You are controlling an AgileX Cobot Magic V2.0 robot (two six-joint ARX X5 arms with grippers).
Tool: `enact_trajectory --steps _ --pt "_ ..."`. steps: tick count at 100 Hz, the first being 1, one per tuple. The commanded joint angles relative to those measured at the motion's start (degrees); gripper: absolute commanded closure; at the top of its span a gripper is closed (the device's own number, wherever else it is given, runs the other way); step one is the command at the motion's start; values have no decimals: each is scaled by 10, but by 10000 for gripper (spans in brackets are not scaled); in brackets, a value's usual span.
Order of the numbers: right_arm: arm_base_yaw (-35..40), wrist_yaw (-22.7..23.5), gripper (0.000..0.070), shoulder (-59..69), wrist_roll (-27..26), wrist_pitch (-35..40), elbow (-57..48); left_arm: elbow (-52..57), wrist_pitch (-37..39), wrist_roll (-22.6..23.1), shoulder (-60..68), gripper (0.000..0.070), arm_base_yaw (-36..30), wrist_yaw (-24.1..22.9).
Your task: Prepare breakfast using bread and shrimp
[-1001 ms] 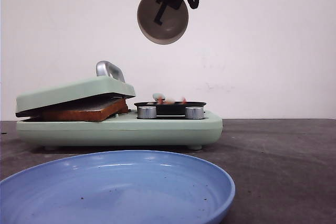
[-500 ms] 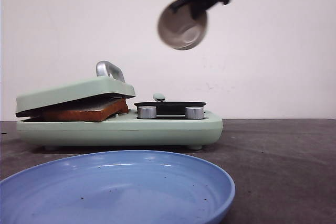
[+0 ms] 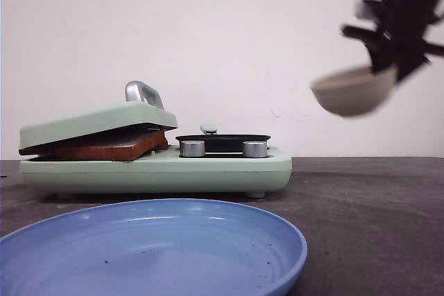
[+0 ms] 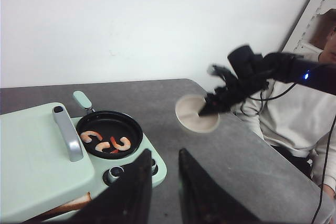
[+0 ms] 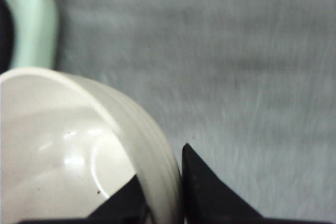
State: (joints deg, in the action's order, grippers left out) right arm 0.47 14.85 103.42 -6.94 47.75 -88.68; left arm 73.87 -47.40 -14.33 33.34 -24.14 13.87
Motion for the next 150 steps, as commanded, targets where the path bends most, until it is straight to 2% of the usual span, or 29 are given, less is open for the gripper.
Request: enact_trajectory --steps 1,19,34,38,42,53,58,66,81,85,88,98,100,105,112,116,128,132,138,150 --pt "-9 22 696 7 -5 -2 26 11 7 -2 4 690 -3 1" --pt "-25 21 696 7 -2 -33 140 11 4 -3 4 690 -3 1" --pt "-24 23 694 7 -3 -65 191 11 -11 -3 4 690 -3 1" --pt "-23 20 675 7 -3 -66 194 11 -16 -3 4 690 -3 1" --pt "-22 17 591 7 -3 -70 194 11 -20 -3 4 690 -3 1" --pt "-22 20 221 0 -6 -74 193 11 -28 -3 4 690 -3 1" --pt "-22 30 154 -7 -6 -75 193 11 -28 -2 4 690 -2 0" --pt "-27 59 146 -23 -7 -82 193 11 -27 9 4 690 -2 -13" --pt "-30 106 153 -91 -10 -106 193 9 -28 29 3 690 -2 -64" --pt "-29 107 186 -117 -10 -109 193 9 -30 31 3 690 -2 -80" --pt "-26 107 246 -139 -10 -111 193 8 -33 32 3 690 -2 -93" --pt "-1 105 535 -223 -10 -118 193 6 -43 31 3 690 -2 -130" --pt "3 103 572 -236 -10 -120 194 5 -44 31 3 690 -2 -134" --pt "16 80 700 -281 -10 -128 195 1 -44 31 2 690 -2 -138" --pt "36 37 700 -351 -9 -163 205 -9 -41 32 -2 690 -3 -139" --pt "48 24 700 -402 -9 -210 223 -17 -38 32 -5 690 -2 -139" --pt "74 37 700 -544 -8 -390 308 -54 -30 48 -20 690 -3 -139" --pt "79 42 700 -584 -8 -429 335 -71 -23 54 -28 690 -3 -139" --pt "80 44 700 -636 -6 -435 365 -100 -9 55 -40 690 -3 -137" --pt "80 18 700 -708 13 -368 411 -160 15 48 -60 690 -3 -127"
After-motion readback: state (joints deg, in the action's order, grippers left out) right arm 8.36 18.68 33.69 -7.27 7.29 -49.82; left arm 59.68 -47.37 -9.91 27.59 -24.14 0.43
